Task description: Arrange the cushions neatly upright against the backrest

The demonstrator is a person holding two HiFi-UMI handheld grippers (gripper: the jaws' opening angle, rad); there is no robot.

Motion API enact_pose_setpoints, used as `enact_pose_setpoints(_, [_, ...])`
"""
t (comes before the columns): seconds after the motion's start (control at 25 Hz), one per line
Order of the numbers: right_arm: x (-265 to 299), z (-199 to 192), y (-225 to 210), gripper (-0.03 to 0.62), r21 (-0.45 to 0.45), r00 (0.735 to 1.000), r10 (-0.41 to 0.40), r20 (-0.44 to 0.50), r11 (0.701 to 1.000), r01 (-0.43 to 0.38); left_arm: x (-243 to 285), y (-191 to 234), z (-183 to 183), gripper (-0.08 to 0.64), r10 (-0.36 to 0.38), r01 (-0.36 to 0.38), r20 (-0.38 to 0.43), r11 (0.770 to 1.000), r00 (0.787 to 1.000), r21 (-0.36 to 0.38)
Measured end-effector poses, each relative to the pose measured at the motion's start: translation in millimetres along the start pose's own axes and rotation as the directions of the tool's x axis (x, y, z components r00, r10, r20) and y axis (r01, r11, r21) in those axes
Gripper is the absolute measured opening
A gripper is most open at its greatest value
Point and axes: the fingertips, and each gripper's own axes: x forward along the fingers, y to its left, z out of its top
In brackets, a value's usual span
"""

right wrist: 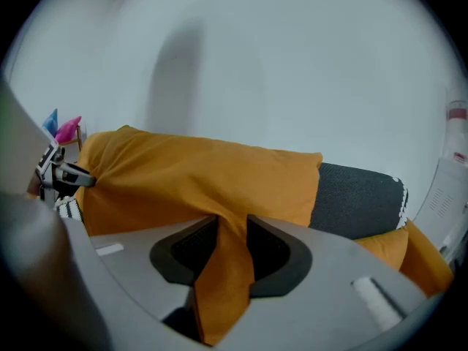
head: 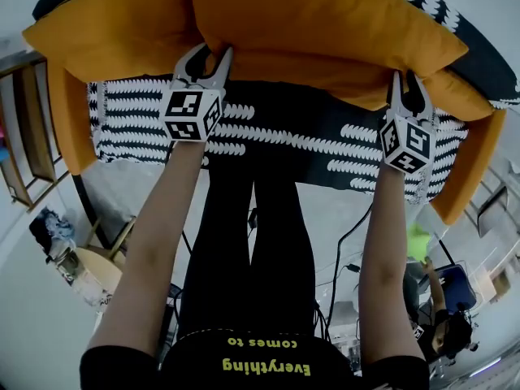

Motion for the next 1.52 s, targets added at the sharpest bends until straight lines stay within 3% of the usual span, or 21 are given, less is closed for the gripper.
enact_pose_setpoints(0.12, [-27, 20, -2, 0.239, 0.049, 0.997, -0.018, 0.069, 0.999, 0.014, -19, -1, 11, 0.195, 0.035, -0.035, 0.031, 0.999, 0.999, -0.005])
enact_pose_setpoints(0.16, [-37, 28, 0, 0.250, 0.061, 0.995, -0.022, 0.097, 0.998, 0.016, -26, 0, 16, 0.195, 0.046, -0.047, 0.057, 0.999, 0.997, 0.001])
enact_pose_setpoints(0.32, [-74, 58, 19, 0.229, 0.095, 0.980, -0.007, 0.198, 0.995, -0.012, -58, 2, 44, 0.221, 0.056, -0.060, 0.140, 0.998, 0.989, 0.027])
enact_pose_setpoints(0.4, [-94, 75, 42, 0.163, 0.113, 0.969, 0.042, 0.244, 0.991, -0.071, -78, 6, 65, 0.221, 0.056, -0.066, 0.197, 0.997, 0.979, 0.044])
enact_pose_setpoints(0.44, [-106, 85, 57, 0.071, 0.126, 0.959, 0.085, 0.270, 0.984, -0.123, -92, 8, 78, 0.221, 0.060, -0.073, 0.241, 0.996, 0.969, 0.049])
enact_pose_setpoints(0.48, [-119, 96, 72, 0.011, 0.140, 0.944, 0.133, 0.301, 0.973, -0.182, -108, 9, 93, 0.159, 0.063, -0.081, 0.297, 0.996, 0.953, 0.049])
enact_pose_setpoints(0.52, [-134, 108, 86, 0.011, 0.147, 0.927, 0.170, 0.335, 0.962, -0.230, -127, 9, 111, 0.056, 0.063, -0.084, 0.360, 0.996, 0.931, 0.044])
enact_pose_setpoints(0.56, [-149, 121, 98, 0.011, 0.143, 0.911, 0.188, 0.366, 0.956, -0.255, -147, 8, 129, 0.000, 0.057, -0.080, 0.420, 0.996, 0.906, 0.038])
enact_pose_setpoints(0.64, [-178, 143, 117, 0.011, 0.120, 0.893, 0.181, 0.411, 0.961, -0.250, -182, 6, 158, 0.000, 0.046, -0.071, 0.496, 0.997, 0.867, 0.031])
enact_pose_setpoints(0.68, [-191, 153, 125, 0.011, 0.112, 0.888, 0.168, 0.428, 0.965, -0.237, -197, 6, 168, 0.000, 0.040, -0.066, 0.510, 0.997, 0.859, 0.032])
enact_pose_setpoints(0.76, [-214, 172, 141, 0.011, 0.096, 0.881, 0.147, 0.449, 0.973, -0.211, -223, 5, 184, 0.000, 0.019, -0.048, 0.510, 0.998, 0.860, 0.045])
enact_pose_setpoints(0.88, [-251, 203, 159, 0.011, 0.083, 0.877, 0.136, 0.461, 0.977, -0.195, -262, 1, 200, 0.000, -0.025, -0.016, 0.465, 0.996, 0.885, 0.085])
enact_pose_setpoints(1.04, [-293, 249, 175, 0.011, 0.120, 0.855, 0.117, 0.505, 0.972, -0.204, -307, -5, 225, 0.000, -0.082, 0.017, 0.429, 0.988, 0.899, 0.152])
enact_pose_setpoints(1.12, [-311, 270, 183, 0.011, 0.133, 0.847, 0.111, 0.520, 0.969, -0.209, -327, -8, 241, 0.000, -0.088, 0.022, 0.442, 0.988, 0.893, 0.152])
enact_pose_setpoints(1.32, [-353, 324, 198, 0.011, 0.123, 0.804, 0.114, 0.583, 0.966, -0.226, -372, -20, 286, 0.000, -0.096, 0.073, 0.497, 0.995, 0.862, 0.064])
enact_pose_setpoints(1.4, [-368, 344, 201, 0.011, 0.108, 0.780, 0.120, 0.614, 0.966, -0.234, -388, -30, 299, 0.000, -0.109, 0.072, 0.507, 0.993, 0.855, 0.093])
enact_pose_setpoints(1.52, [-383, 362, 204, 0.012, 0.083, 0.757, 0.124, 0.642, 0.970, -0.230, -406, -49, 310, 0.000, -0.128, 0.009, 0.507, 0.973, 0.852, 0.230])
